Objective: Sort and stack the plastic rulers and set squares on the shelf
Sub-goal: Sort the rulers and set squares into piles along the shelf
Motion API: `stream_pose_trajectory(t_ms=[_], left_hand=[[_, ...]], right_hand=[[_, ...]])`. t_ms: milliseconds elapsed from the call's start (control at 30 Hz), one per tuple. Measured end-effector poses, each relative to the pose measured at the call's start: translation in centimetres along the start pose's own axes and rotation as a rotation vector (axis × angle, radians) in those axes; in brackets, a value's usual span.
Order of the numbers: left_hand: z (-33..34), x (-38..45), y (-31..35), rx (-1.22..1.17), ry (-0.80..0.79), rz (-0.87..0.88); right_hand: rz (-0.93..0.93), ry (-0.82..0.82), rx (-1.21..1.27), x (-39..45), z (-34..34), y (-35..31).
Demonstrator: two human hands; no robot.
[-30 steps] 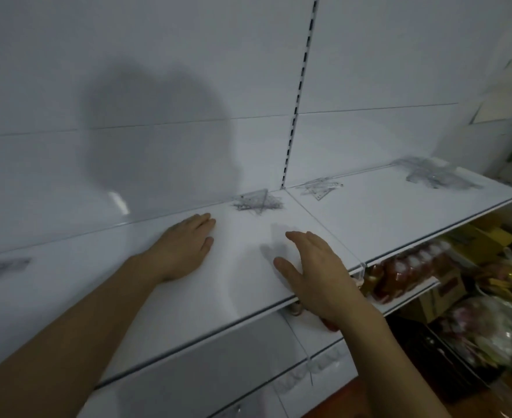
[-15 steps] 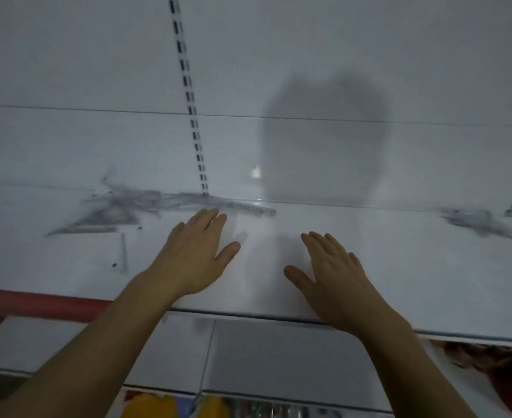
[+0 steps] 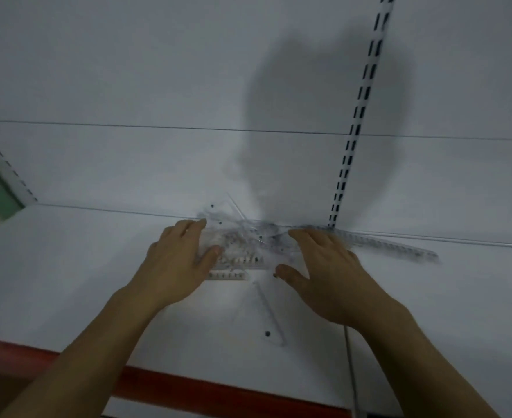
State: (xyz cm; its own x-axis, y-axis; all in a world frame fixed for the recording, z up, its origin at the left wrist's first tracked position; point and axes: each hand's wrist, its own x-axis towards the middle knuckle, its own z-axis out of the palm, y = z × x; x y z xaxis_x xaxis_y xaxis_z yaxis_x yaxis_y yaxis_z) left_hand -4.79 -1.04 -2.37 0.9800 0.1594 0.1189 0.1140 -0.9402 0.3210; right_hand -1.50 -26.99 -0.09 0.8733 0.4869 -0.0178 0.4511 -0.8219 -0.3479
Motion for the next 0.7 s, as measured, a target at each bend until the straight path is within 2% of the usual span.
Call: stream_pose_trajectory(t_ms=[133,300,367,467,700], left_hand=[[-0.6,3.5,-3.0,-0.032,-0.070,0.007],[-0.2,7.0,-4.8,-0.200,-0.032,0.065],[0.3,7.2,-5.4,-0.332,0.011,0.054],[0.3,7.6,-6.0,-0.459,0.038,0.028],[0.5,7.9,-6.4,-0.538,0.135,0.006]], right_hand=[[0.054,-0.023,-0.025,3.4,-0.5,-1.7],[0.055,0.060,0.049,10.6,1.9,-4.5],[0.053,0.140,0.086,12.4,3.7,-5.1],[0.047,0.349,0.157,13.4,5.7,-5.0],[0.019,0.592,0.363,13.3,6.1,-4.2]])
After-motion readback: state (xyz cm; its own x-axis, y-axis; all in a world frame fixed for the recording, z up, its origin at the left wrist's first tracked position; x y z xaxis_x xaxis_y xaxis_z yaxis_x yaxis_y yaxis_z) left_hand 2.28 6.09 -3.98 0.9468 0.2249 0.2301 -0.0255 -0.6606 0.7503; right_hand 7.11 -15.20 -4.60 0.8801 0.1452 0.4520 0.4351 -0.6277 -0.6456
